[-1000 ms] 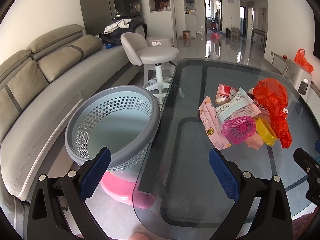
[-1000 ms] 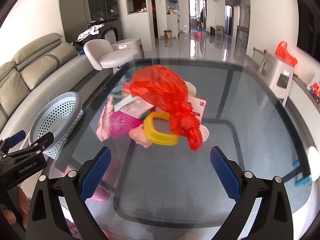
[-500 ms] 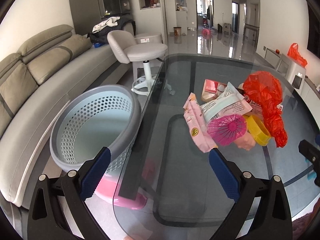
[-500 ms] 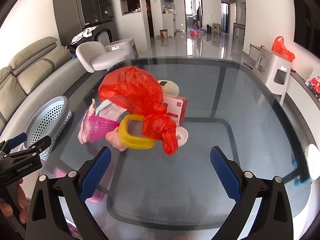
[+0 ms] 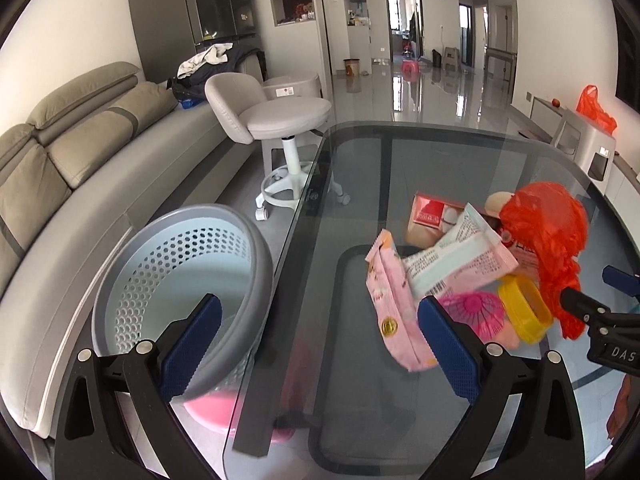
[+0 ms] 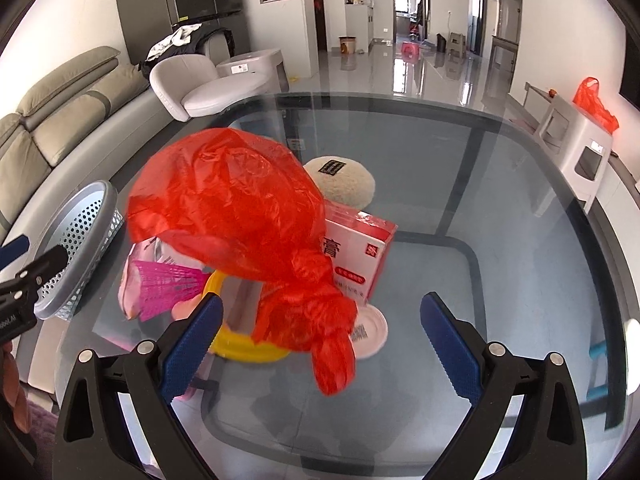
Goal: Collect trash
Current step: 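Grasp the red plastic bag with the right tool while the left tool grasps the pink wipe packet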
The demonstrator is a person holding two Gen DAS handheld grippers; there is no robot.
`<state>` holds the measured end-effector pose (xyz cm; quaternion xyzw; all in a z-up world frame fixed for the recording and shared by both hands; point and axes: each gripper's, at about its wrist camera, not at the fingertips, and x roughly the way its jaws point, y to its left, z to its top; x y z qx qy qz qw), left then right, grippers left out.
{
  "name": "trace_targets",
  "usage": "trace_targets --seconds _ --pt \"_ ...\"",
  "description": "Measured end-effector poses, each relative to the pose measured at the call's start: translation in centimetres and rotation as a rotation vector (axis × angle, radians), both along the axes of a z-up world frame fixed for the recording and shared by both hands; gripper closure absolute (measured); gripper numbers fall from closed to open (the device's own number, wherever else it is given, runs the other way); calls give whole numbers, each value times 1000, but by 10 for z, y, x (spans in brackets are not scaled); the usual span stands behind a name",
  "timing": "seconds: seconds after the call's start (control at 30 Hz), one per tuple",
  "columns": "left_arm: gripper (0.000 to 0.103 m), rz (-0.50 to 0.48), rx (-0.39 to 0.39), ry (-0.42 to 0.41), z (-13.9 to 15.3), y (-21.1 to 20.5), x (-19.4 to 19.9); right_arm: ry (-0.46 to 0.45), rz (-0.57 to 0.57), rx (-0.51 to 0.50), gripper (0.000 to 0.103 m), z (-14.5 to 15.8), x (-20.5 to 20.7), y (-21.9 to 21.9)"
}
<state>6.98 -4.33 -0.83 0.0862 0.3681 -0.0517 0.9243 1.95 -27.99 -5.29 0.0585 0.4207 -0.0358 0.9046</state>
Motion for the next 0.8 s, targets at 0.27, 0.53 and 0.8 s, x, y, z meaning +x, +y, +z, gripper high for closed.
trace_targets --seconds 0.27,0.53,0.8 --pt "7 -6 -27 17 -14 4 2 8 9 -44 9 -11 19 6" --pt "7 -35 -32 76 -28 4 7 33 30 -82 43 -16 27 18" --pt "7 -64 -41 107 -33 -4 4 6 78 -88 65 -9 24 30"
